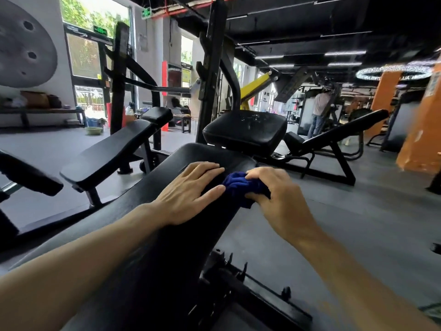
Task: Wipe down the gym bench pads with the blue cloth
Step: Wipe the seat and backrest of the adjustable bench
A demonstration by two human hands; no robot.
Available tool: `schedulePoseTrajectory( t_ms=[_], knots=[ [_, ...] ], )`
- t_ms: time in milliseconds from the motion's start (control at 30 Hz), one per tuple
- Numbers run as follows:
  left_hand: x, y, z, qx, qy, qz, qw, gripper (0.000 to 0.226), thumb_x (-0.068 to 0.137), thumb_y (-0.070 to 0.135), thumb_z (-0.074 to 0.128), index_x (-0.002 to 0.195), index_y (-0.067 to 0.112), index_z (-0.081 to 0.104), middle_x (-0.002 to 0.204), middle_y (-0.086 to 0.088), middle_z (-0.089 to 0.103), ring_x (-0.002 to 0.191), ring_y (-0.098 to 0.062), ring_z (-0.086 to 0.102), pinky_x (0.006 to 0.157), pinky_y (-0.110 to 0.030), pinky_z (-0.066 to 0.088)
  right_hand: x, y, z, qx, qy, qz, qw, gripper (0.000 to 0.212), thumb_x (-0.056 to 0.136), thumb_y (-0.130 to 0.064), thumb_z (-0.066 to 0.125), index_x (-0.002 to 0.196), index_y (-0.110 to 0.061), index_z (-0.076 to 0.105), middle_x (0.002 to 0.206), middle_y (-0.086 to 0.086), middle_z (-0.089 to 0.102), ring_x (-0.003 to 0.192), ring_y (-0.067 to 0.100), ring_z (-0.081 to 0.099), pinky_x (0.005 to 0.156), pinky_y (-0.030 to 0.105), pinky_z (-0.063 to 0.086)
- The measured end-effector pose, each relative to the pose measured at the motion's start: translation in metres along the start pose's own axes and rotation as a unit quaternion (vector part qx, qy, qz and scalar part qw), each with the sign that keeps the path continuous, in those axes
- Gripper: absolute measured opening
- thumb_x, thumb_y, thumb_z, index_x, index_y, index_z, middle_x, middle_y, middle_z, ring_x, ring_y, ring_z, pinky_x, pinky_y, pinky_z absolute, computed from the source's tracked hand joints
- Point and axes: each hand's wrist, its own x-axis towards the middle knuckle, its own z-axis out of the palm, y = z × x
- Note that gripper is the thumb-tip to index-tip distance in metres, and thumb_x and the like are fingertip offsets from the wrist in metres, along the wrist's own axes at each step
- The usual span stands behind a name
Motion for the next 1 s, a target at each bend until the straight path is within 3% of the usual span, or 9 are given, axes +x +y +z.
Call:
schedulePoseTrajectory(
  t_ms=[133,233,300,400,500,667,833,1000],
  knots=[
    [0.056,0.003,0.009,0.001,0.027,0.008,1.000,0.069,0.100,0.069,0.023,0.156,0.031,0.037,0.160,0.015,0.029,0.149,-0.005,0.019,0.122,-0.027,0.018,0.023,0.039,-0.007,-0.040,0.037,-0.033,0.998,0.057,0.087,-0.003,0.072,0.138,-0.024,0.060,0.122,-0.006,0.064,0.113,0.015,0.054,0.103,0.017,0.037],
    [0.092,0.006,0.009,0.006,0.047,0.007,0.999,0.063,0.103,0.062,0.033,0.156,0.029,0.036,0.162,0.014,0.027,0.151,-0.006,0.019,0.122,-0.028,0.017,0.048,0.067,-0.011,-0.068,0.075,-0.063,0.993,0.048,0.088,0.001,0.070,0.131,-0.020,0.067,0.123,0.004,0.063,0.113,0.026,0.057,0.103,0.011,0.035],
    [0.108,0.007,0.007,0.007,0.055,-0.001,0.998,0.061,0.103,0.059,0.036,0.156,0.028,0.037,0.162,0.013,0.028,0.151,-0.007,0.020,0.123,-0.028,0.016,0.066,0.082,-0.015,-0.072,0.091,-0.071,0.991,0.042,0.089,0.006,0.066,0.123,-0.018,0.072,0.125,0.006,0.062,0.115,0.029,0.056,0.105,0.020,0.040],
    [0.128,0.003,0.004,0.022,0.051,-0.012,0.998,0.063,0.102,0.061,0.034,0.156,0.028,0.037,0.162,0.013,0.028,0.151,-0.007,0.019,0.125,-0.034,0.019,0.091,0.100,-0.026,-0.088,0.084,-0.084,0.989,0.043,0.086,0.013,0.058,0.116,-0.015,0.071,0.130,0.010,0.057,0.121,0.033,0.053,0.103,0.045,0.047],
    [0.144,-0.008,0.002,0.015,0.050,-0.036,0.998,0.069,0.099,0.069,0.029,0.155,0.029,0.038,0.160,0.015,0.028,0.151,-0.007,0.019,0.123,-0.040,0.026,0.118,0.112,-0.038,-0.105,0.054,-0.099,0.988,0.044,0.083,0.016,0.062,0.114,-0.015,0.069,0.134,0.012,0.053,0.124,0.035,0.050,0.102,0.047,0.049],
    [0.160,-0.018,0.006,0.000,0.054,-0.069,0.996,0.066,0.099,0.067,0.034,0.155,0.031,0.037,0.159,0.017,0.027,0.150,-0.007,0.018,0.122,-0.041,0.028,0.154,0.115,-0.041,-0.107,0.033,-0.117,0.987,0.019,0.091,-0.010,0.066,0.107,-0.014,0.074,0.127,0.011,0.050,0.119,0.032,0.046,0.099,0.033,0.045],
    [0.161,-0.021,0.021,-0.009,0.040,-0.075,0.996,0.081,0.087,0.076,0.022,0.154,0.032,0.038,0.159,0.015,0.028,0.149,-0.009,0.019,0.124,-0.039,0.025,0.144,0.121,-0.006,-0.161,-0.084,-0.200,0.963,0.031,0.094,-0.014,0.050,0.118,-0.018,0.071,0.129,0.008,0.058,0.130,0.030,0.049,0.101,0.045,0.050],
    [0.158,-0.025,0.030,-0.001,0.051,-0.086,0.995,0.075,0.090,0.074,0.027,0.155,0.036,0.034,0.156,0.019,0.025,0.148,-0.005,0.016,0.122,-0.034,0.027,0.135,0.122,-0.008,-0.154,-0.111,-0.221,0.957,0.029,0.101,-0.039,0.055,0.122,-0.023,0.068,0.138,0.000,0.057,0.144,0.020,0.039,0.117,0.037,0.036]
  ],
)
